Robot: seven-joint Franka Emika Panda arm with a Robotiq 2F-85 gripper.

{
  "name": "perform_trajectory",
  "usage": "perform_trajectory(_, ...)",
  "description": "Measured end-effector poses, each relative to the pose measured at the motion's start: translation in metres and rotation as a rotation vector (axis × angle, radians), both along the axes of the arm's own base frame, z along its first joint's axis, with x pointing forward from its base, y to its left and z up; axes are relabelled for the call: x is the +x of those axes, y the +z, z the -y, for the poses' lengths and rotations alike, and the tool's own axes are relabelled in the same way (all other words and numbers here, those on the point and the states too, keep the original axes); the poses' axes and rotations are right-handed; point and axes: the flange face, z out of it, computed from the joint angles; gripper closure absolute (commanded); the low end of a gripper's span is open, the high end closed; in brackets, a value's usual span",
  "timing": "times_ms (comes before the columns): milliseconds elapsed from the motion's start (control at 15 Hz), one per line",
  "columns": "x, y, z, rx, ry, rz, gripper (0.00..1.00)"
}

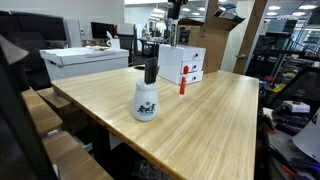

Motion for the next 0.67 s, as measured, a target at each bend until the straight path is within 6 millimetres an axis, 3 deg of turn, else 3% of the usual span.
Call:
perform_trajectory(267,-0.01,-0.001,0.012,0.002,0.011,-0.009,0.93)
perform_trajectory(667,-0.012,-0.019,0.033,0.052,0.007,-0.059,0.93)
